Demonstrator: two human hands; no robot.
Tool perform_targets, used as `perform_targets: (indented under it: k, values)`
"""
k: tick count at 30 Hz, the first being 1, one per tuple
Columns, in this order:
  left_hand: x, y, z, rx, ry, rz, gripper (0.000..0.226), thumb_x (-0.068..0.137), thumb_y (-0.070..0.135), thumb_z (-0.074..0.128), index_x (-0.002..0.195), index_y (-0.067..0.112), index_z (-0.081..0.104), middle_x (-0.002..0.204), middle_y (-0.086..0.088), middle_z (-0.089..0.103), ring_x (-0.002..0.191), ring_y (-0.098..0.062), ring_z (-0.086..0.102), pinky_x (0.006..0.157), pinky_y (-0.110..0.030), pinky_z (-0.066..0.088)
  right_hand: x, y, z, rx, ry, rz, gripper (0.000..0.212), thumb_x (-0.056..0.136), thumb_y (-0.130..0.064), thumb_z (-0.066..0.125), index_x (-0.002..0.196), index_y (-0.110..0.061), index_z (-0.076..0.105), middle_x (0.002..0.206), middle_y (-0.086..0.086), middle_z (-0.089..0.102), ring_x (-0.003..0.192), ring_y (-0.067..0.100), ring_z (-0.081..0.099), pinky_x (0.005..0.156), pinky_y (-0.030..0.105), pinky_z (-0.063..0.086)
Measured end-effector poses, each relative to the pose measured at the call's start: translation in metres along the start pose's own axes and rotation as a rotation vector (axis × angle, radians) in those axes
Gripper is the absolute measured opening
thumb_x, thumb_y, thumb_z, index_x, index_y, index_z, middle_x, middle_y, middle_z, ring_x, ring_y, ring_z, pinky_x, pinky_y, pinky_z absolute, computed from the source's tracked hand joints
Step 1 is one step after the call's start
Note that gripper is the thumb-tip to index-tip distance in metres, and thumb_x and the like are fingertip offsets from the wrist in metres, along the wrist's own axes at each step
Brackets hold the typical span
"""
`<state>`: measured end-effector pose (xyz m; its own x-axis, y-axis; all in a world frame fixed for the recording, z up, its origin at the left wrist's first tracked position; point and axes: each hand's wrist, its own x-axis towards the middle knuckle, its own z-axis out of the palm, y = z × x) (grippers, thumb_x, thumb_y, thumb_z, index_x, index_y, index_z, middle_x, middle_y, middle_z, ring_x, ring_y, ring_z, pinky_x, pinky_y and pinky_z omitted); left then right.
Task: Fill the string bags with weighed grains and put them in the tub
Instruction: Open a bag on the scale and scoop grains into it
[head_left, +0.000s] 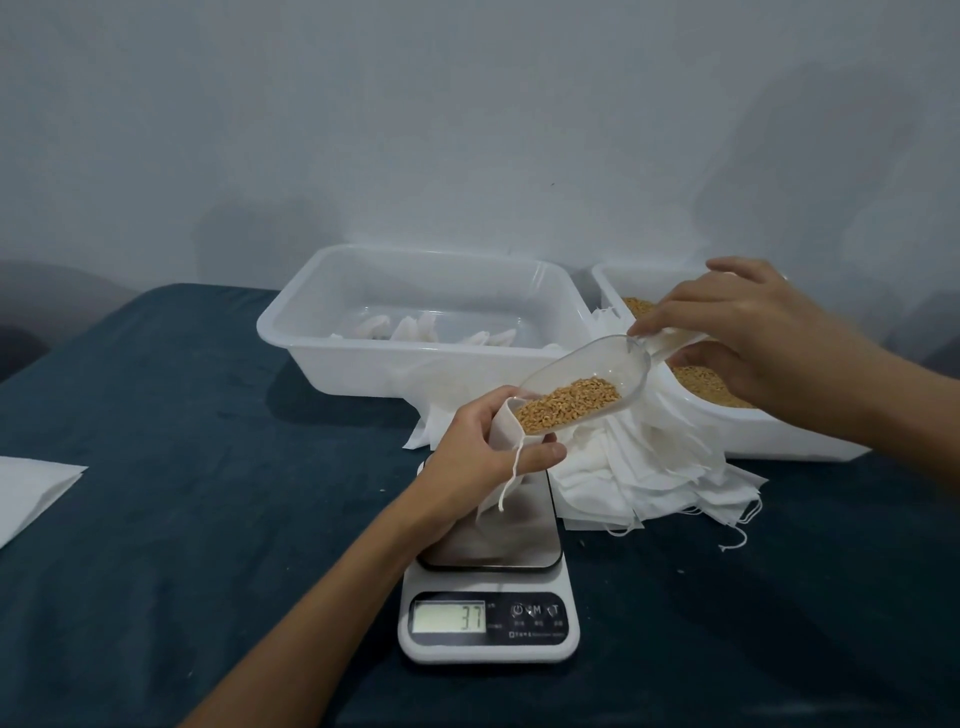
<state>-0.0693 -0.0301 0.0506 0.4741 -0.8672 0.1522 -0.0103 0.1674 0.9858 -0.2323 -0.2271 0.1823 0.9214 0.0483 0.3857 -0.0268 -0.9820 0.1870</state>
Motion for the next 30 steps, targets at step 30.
perform_targets:
  k: [30]
  values:
    - [0.0001,0.0,0.0012,-0.025,0.022,-0.02,0.041,0.085,0.005,0.084,0.119,0.018,0.066,0.12,-0.011,0.075,0.111,-0.029,0.072,0.091,-0.032,0.061,-0.0012,0.0029,0.0005,-0.077,0.065,-0.054,0.04,0.076,0.006,0.081,0.109,-0.015,0.075,0.104,0.0,0.073,0.098,0.03,0.069,0.109,0.056,0.037]
